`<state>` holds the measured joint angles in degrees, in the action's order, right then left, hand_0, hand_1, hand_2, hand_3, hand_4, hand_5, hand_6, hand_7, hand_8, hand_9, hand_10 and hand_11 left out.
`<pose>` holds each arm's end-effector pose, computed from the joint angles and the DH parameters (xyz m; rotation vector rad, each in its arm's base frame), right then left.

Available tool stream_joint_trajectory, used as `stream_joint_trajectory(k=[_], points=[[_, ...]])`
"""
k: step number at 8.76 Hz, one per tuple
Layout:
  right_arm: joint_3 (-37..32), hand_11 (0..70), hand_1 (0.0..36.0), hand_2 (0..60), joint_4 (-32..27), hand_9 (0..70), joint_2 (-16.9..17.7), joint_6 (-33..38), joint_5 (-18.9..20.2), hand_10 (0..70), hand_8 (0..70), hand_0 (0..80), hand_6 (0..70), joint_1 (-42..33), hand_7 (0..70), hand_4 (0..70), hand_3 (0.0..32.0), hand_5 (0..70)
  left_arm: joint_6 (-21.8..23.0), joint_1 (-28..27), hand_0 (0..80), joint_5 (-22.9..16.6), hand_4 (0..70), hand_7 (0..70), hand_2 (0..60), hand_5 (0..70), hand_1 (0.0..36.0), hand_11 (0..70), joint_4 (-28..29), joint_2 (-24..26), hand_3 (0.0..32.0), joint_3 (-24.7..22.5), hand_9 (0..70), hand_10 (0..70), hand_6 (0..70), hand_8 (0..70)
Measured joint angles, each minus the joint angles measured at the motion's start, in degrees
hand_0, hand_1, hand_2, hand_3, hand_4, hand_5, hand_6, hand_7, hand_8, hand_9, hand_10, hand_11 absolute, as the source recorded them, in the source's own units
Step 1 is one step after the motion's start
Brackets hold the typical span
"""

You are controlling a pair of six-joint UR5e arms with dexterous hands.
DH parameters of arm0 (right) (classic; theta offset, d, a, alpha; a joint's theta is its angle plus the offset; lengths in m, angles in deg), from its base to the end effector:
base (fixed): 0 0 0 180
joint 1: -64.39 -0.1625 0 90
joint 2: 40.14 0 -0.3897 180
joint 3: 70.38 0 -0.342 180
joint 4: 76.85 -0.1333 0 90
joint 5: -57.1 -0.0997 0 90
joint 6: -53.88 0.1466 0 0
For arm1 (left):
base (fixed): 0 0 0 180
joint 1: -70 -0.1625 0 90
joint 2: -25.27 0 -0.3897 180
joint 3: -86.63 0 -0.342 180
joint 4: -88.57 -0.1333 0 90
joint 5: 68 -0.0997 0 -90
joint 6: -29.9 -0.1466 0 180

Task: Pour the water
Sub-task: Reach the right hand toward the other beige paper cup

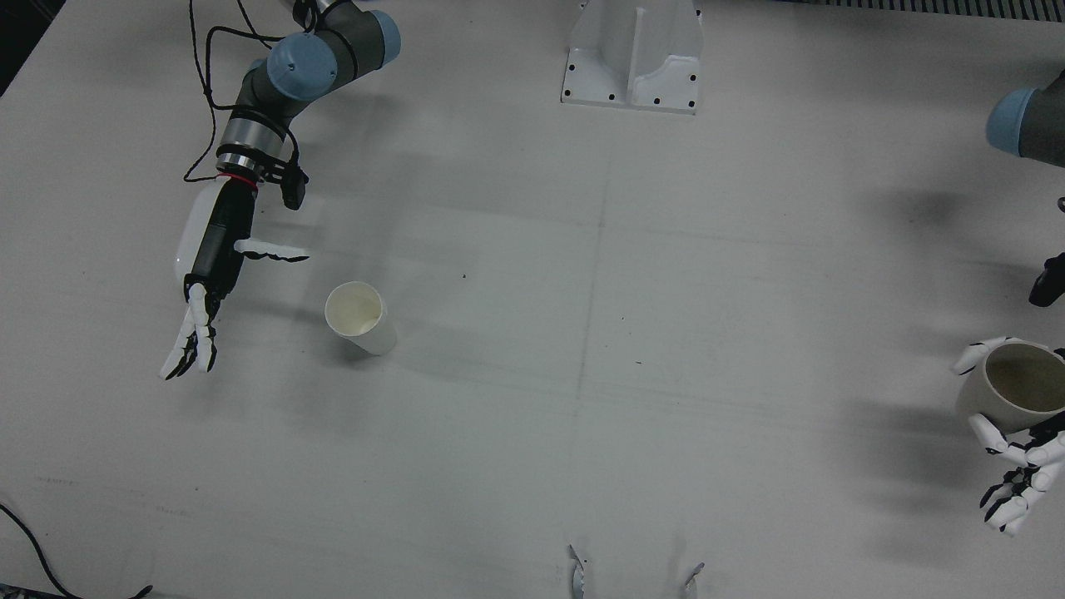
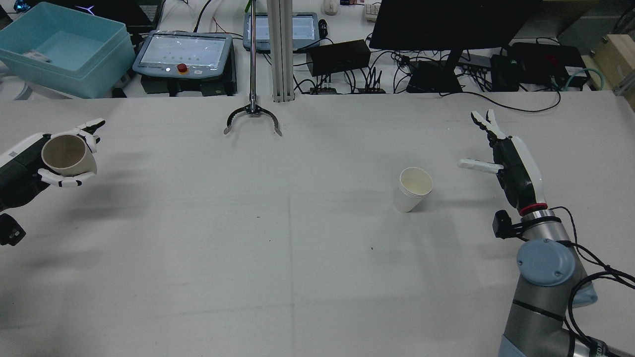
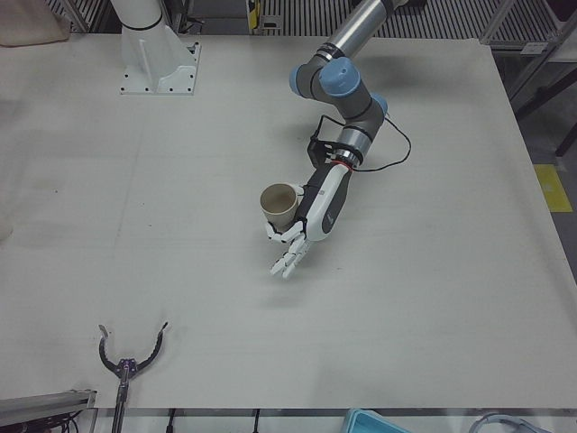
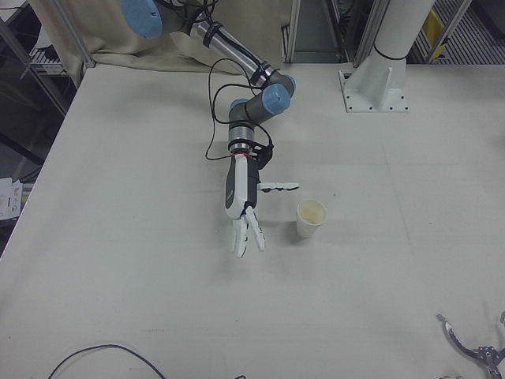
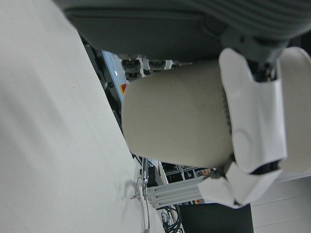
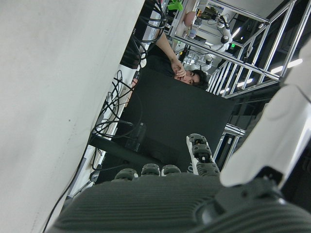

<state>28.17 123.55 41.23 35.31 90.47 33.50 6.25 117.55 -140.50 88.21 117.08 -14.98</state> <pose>-0.2636 -0.4557 0.5508 0.3275 -1.9758 2.0216 0.2091 -0.4914 0.5382 -0.0906 2.1367 -1.5920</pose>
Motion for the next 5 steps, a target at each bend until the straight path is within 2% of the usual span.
stream_joint_trajectory(k=[5], points=[[-2.06, 2.0, 9.2, 4.1, -0.07, 1.2, -2.5, -0.17, -0.34, 0.7, 2.2, 44.1, 0.2, 4.83, 0.0, 3.6, 0.0, 1.5, 0.17, 0.16, 51.2, -0.01, 39.2, 11.9, 60.0, 60.2, 36.0, 11.3, -0.4, -0.29, 0.0, -1.15, 5.0, 5.7, 4.1, 2.5]])
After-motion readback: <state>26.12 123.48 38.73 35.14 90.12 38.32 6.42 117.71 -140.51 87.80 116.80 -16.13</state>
